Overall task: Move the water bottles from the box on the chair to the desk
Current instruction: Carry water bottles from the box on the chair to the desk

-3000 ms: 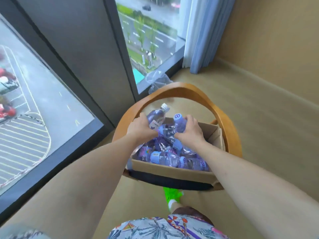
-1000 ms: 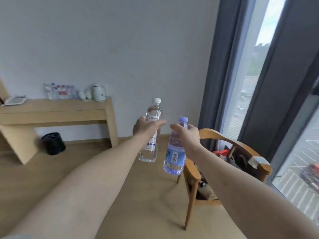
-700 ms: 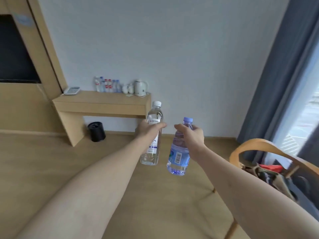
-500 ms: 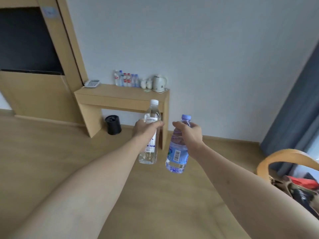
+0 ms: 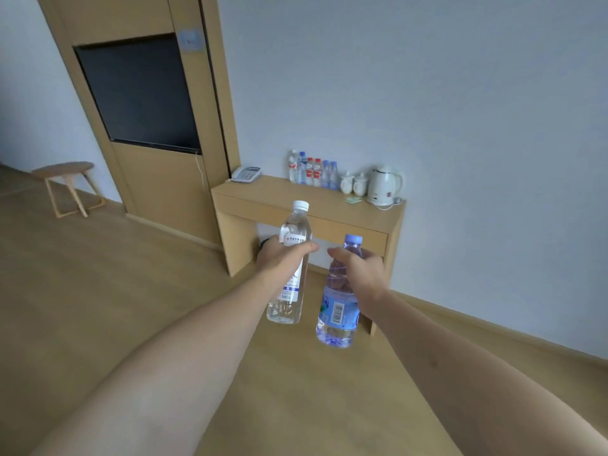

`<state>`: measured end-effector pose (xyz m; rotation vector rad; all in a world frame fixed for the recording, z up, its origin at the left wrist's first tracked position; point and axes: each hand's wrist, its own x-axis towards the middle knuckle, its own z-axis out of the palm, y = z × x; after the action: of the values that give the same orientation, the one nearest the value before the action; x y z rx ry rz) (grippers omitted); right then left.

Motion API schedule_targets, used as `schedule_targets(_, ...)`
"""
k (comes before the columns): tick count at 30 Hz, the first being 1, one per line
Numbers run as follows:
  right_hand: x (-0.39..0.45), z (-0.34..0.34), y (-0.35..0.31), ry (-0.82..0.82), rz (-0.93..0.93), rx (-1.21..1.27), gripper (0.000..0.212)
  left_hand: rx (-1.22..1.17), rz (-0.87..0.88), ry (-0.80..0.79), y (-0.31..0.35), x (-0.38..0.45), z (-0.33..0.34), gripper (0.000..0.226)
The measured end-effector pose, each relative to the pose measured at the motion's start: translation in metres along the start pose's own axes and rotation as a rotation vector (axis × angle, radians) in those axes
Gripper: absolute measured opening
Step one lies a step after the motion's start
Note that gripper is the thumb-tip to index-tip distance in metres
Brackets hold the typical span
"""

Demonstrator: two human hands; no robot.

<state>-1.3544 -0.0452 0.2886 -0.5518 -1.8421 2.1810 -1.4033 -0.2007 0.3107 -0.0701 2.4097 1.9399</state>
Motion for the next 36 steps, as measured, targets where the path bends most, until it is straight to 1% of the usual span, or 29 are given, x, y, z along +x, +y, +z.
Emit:
schedule_targets(5,0.084,0.04,-0.011,-0.054,0.029,-0.031,0.03,-0.053,-0.049,0.067,0.01,0.084,-0.005,0.067)
schedule_targets(6,0.098,0.049,-0.01,-0.066,0.035,-0.039,0.03,-0.056,-0.062,0.07,0.007,0.099,-0.008,0.067)
schedule_targets(9,0.139,0.077,-0.005,-0.093,0.048,-0.062,0.033,-0.073,-0.101,0.09,-0.005,0.144,-0.019,0.053)
schedule_targets(11,0.169,0.098,-0.003,-0.114,0.048,-0.056,0.034,-0.07,-0.121,0.098,-0.014,0.178,-0.03,0.051)
schedule_targets(14,0.219,0.135,0.002,-0.132,0.059,-0.043,0.035,-0.072,-0.133,0.117,-0.025,0.239,-0.046,0.056)
schedule_targets(17,0.274,0.18,0.005,-0.142,0.061,-0.037,0.035,-0.085,-0.124,0.117,-0.029,0.309,-0.063,0.066)
schedule_targets(21,0.344,0.245,0.0,-0.116,0.055,-0.041,0.033,-0.074,-0.116,0.099,-0.024,0.406,-0.087,0.061)
schedule_targets(25,0.41,0.301,-0.012,-0.096,0.048,-0.036,0.033,-0.054,-0.1,0.084,-0.009,0.497,-0.111,0.067)
schedule_targets(28,0.451,0.334,-0.012,-0.079,0.066,-0.022,0.03,-0.056,-0.102,0.083,-0.009,0.554,-0.122,0.065)
schedule_targets(34,0.536,0.384,-0.001,-0.073,0.109,-0.052,0.032,-0.041,-0.148,0.04,-0.029,0.648,-0.128,0.071)
schedule_targets(36,0.57,0.399,0.003,-0.081,0.108,-0.039,0.03,-0.038,-0.157,0.042,-0.035,0.684,-0.127,0.064)
